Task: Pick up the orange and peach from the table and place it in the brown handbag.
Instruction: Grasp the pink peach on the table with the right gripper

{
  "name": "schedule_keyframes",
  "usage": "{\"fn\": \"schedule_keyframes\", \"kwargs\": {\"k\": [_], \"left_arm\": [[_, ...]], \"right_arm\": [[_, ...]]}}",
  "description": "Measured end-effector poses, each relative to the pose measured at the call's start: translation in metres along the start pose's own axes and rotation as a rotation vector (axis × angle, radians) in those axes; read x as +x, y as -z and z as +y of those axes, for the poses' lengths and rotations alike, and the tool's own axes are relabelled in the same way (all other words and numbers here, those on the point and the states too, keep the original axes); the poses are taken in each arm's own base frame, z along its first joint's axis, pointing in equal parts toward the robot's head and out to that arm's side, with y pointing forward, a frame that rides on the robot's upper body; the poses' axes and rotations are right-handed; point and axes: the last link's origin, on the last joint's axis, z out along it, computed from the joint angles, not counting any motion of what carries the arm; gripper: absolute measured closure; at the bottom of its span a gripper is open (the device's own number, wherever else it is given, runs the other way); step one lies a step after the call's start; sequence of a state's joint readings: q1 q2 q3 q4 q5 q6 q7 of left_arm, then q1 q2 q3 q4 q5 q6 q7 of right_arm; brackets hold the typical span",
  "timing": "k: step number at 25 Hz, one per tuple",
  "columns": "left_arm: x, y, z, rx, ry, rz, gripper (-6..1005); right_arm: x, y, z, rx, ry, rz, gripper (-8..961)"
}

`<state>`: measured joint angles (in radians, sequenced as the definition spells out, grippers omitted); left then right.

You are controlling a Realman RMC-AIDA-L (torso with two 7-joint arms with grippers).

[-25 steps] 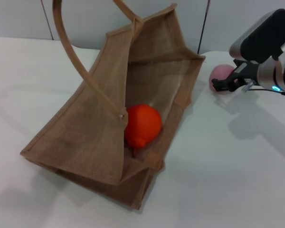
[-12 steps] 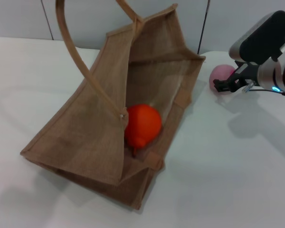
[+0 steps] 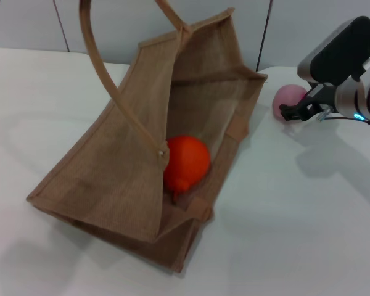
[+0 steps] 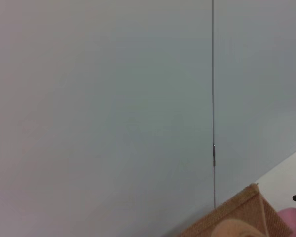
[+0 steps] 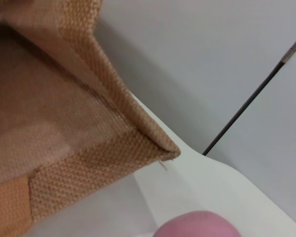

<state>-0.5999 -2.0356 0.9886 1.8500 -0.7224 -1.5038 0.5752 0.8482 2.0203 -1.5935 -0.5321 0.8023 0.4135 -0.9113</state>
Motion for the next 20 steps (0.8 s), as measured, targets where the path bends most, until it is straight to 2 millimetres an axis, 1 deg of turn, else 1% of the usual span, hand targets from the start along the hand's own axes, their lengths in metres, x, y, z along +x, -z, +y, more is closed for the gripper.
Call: {"fn": "schedule_keyframes", "kwargs": {"k": [8,14,20], "left_arm": [[0.001,0.0,0.0,-0.001,-0.001,0.001,840],[0.002,0.0,0.001,-0.003,-0.003,0.004,837],[0.002,0.0,0.001,-0.002,-0.004,0.003,834]], "right_arm": [[-0.001,-0.001,0.004,-0.007,0.008,0.001,93],[-0.007,-0.004,0.018,-0.043,0.023,-0.015,94],[-0.005,-0.005,0.019,-0.037,0.021,-0.019,95]]}}
